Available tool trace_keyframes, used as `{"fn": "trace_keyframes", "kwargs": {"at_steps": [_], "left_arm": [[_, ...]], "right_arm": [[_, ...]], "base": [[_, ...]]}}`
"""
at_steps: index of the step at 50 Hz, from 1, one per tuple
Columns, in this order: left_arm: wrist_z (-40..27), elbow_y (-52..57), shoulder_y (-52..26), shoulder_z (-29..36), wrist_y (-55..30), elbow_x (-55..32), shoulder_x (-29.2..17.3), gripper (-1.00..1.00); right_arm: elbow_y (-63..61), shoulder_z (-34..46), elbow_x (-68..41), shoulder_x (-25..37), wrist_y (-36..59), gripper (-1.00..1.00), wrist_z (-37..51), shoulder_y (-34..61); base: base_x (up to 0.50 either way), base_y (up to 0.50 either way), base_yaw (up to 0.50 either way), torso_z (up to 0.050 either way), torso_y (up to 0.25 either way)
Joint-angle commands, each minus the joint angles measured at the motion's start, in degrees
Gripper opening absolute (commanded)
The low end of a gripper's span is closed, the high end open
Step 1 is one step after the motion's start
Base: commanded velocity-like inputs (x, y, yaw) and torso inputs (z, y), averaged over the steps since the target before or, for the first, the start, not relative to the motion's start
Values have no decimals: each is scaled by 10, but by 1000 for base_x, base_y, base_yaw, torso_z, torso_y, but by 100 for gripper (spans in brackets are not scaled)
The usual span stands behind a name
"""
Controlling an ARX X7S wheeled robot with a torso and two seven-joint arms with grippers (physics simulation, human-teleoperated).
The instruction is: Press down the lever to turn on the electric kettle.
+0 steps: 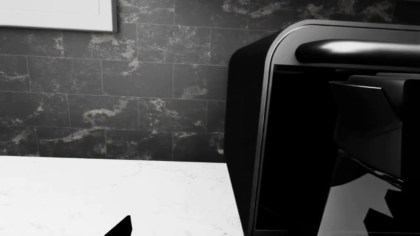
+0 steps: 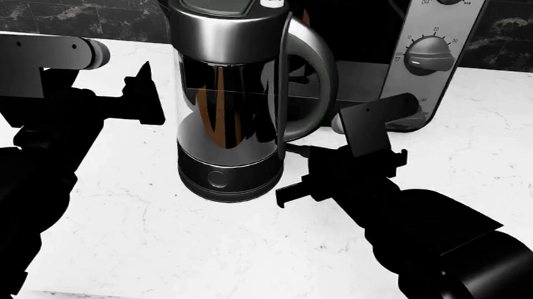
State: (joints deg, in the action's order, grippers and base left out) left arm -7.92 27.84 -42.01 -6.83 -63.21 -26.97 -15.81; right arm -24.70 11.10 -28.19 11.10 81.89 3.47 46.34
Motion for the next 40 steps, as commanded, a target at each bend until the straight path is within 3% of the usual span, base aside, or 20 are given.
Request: {"fn": "trace_keyframes", "kwargs": {"at_steps": [1, 40], "left_arm": [[-2, 1, 2, -1, 0, -3, -2, 100], [-11, 3, 3, -3, -1, -16, -5, 100]], "right_arm": [[4, 1, -4, 1, 2, -100, 6, 2], [19, 22, -47, 14, 44, -100, 15, 5]], "base": [[0, 0, 0, 0, 0], [0, 0, 0, 0, 0]]}}
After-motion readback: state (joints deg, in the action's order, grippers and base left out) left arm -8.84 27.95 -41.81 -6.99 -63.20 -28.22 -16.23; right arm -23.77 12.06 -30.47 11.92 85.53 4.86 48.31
